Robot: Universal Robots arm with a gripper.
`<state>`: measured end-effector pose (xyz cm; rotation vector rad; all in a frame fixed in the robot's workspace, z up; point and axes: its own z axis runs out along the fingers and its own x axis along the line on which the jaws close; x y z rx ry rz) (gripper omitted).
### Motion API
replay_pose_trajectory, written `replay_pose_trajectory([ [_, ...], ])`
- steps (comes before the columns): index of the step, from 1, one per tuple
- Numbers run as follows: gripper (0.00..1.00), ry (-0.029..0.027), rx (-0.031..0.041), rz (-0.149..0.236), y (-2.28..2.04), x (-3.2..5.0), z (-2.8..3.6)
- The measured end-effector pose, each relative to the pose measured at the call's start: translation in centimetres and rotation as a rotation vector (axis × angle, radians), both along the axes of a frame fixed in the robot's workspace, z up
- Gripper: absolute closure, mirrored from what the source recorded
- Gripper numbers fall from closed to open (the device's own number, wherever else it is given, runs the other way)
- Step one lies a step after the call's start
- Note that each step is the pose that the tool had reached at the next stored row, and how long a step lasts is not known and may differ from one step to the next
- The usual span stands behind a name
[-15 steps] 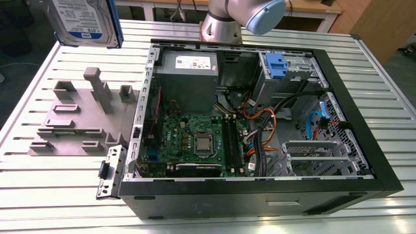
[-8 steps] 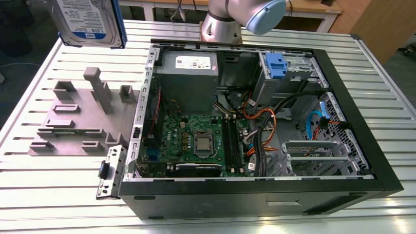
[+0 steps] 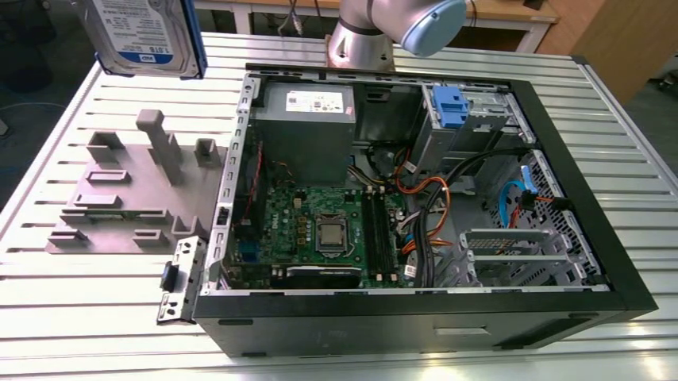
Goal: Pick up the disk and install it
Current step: 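Pick up the disk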
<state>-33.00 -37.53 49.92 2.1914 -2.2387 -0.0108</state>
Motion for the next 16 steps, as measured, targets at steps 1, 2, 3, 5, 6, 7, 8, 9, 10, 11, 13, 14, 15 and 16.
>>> replay_pose_trajectory([
  [1, 0.64, 0.0, -0.0001, 0.0, 0.0, 0.05, 0.0],
  [2, 0.64, 0.0001, -0.0001, 0.0, 0.0, 0.1, 0.01],
  [3, 0.64, 0.0001, -0.0001, 0.0, 0.0, 0.17, 0.0],
  [5, 0.64, 0.0, 0.0, 0.0, 0.0, 0.37, 0.0],
  [6, 0.64, 0.0001, -0.0001, 0.0, 0.0, 0.48, 0.0],
  [7, 0.64, 0.0001, -0.0001, 0.0, 0.0, 0.61, 0.0],
  [8, 0.64, 0.0, 0.0, 0.0, 0.0, 0.75, 0.0],
  [9, 0.64, 0.0, 0.0, 0.0, 0.0, 0.89, 0.0],
  [10, 0.64, 0.0, -0.0001, 0.0, 0.0, 1.02, 0.0],
  [11, 0.64, 0.0, 0.0, 0.0, 0.0, 1.16, 0.0],
  [13, 0.64, 0.0, -0.0001, 0.0, 0.0, 1.47, 0.0],
  [14, 0.64, 0.0, 0.0, 0.0, 0.0, 1.62, 0.0],
  [15, 0.64, 0.0001, -0.0001, 0.0, 0.0, 1.76, 0.0],
  [16, 0.64, 0.0, 0.0, 0.0, 0.0, 1.91, 0.0],
])
